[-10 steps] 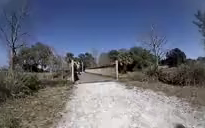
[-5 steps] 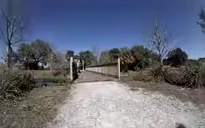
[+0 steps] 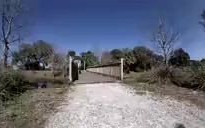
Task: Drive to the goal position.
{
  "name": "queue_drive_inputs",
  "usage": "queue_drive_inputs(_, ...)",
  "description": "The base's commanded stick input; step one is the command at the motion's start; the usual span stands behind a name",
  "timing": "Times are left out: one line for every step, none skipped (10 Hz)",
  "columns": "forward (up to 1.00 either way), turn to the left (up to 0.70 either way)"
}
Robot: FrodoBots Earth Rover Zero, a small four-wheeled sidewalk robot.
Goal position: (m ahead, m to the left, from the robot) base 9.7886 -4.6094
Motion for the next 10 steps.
queue_drive_inputs(0.7,0.0)
queue_drive_inputs(0.7,0.0)
queue_drive_inputs(0.7,0.0)
queue_drive_inputs(0.7,0.0)
queue_drive_inputs(0.7,0.0)
queue_drive_inputs(0.7,0.0)
queue_drive_inputs(0.7,0.0)
queue_drive_inputs(0.7,0.0)
queue_drive_inputs(0.7,0.0)
queue_drive_inputs(0.7,0.0)
